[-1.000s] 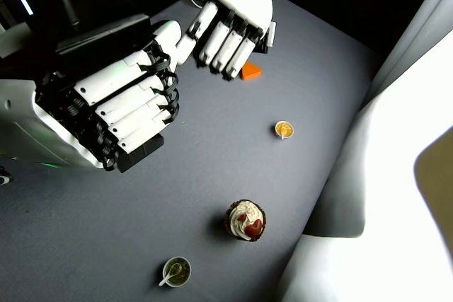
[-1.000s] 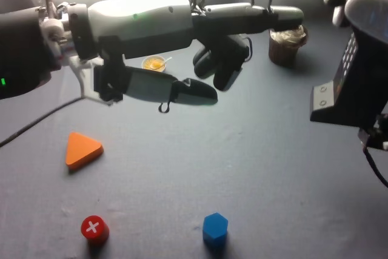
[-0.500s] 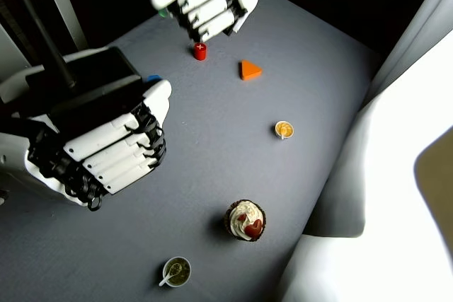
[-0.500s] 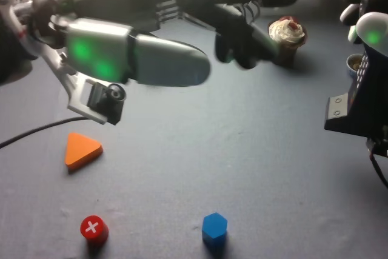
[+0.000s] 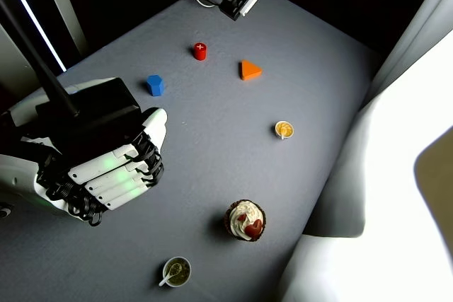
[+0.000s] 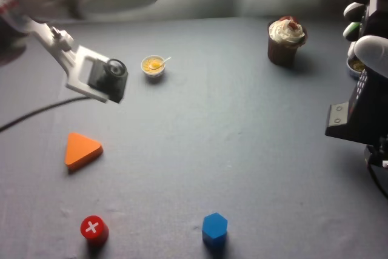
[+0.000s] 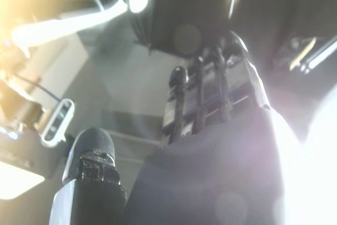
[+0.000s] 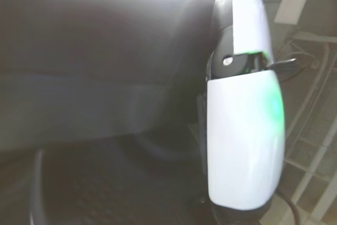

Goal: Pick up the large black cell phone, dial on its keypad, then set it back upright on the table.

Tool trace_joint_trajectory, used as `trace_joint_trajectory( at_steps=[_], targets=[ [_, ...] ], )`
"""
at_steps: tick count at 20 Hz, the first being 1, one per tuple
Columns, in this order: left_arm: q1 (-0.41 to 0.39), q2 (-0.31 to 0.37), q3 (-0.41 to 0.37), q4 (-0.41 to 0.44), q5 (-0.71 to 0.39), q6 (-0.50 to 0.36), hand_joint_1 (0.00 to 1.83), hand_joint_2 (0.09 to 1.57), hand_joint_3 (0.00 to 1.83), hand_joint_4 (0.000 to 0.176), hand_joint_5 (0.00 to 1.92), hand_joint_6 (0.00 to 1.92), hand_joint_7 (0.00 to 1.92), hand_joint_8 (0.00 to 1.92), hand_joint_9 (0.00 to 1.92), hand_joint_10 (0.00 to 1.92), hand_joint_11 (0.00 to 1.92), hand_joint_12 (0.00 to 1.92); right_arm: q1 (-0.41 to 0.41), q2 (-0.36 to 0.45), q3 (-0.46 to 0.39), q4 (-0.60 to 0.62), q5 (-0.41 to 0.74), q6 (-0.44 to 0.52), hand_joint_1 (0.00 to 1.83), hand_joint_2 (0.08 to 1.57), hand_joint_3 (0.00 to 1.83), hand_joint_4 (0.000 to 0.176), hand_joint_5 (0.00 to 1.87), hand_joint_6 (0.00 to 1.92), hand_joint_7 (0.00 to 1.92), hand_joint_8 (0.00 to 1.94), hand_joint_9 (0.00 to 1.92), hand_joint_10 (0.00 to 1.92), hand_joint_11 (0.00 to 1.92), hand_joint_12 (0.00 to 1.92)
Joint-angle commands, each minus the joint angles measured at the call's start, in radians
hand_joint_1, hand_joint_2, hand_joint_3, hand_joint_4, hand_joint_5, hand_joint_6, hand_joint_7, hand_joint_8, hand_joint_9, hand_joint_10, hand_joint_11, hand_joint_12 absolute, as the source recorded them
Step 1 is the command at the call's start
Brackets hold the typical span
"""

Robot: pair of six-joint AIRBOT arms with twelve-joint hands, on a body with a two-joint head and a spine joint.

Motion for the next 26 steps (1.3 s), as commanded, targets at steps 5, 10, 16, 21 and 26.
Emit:
trace_joint_trajectory(
  at_steps=[5,10,16,21,26],
  targets=[
    [-0.025,0.043,-0.086,-0.104,0.198,-0.119,0.0,1.22,0.0,0.0,0.16,0.0,0.12,0.0,0.09,0.0,0.0,0.32,-0.03,-0.009,0.012,-0.01,0.177,0.024,1.49,1.07,0.0,0.0,1.04,0.69,1.06,0.73,1.01,0.99,0.92,1.5],
    [-0.024,0.079,-0.144,-0.112,0.278,-0.236,0.0,1.21,0.0,0.0,0.13,0.0,0.11,0.0,0.08,0.0,0.0,0.25,-0.075,-0.02,0.015,-0.009,0.204,0.025,1.5,1.06,0.0,0.0,1.08,0.62,1.06,0.71,1.05,0.94,0.93,1.49],
    [-0.007,0.106,-0.162,-0.119,0.283,-0.245,0.1,1.19,0.0,0.0,0.16,0.0,0.17,0.0,0.12,0.0,0.0,0.41,-0.091,-0.052,0.026,0.006,0.239,0.025,1.5,1.05,0.0,0.0,1.03,0.72,1.07,0.66,1.09,0.87,0.96,1.44],
    [-0.012,0.099,-0.161,-0.118,0.283,-0.244,0.12,1.19,0.0,0.0,0.18,0.0,0.17,0.0,0.13,0.0,0.0,0.5,-0.114,-0.084,0.034,0.022,0.266,0.025,1.5,1.06,0.0,0.0,1.04,0.74,1.04,0.69,1.07,0.91,0.96,1.43],
    [-0.012,0.097,-0.162,-0.119,0.283,-0.244,0.12,1.18,0.0,0.0,0.19,0.0,0.18,0.0,0.14,0.0,0.0,0.51,-0.138,-0.088,0.048,0.031,0.266,0.034,1.5,1.06,0.0,0.0,1.03,0.74,1.03,0.72,1.07,0.89,0.97,1.41]
  ],
)
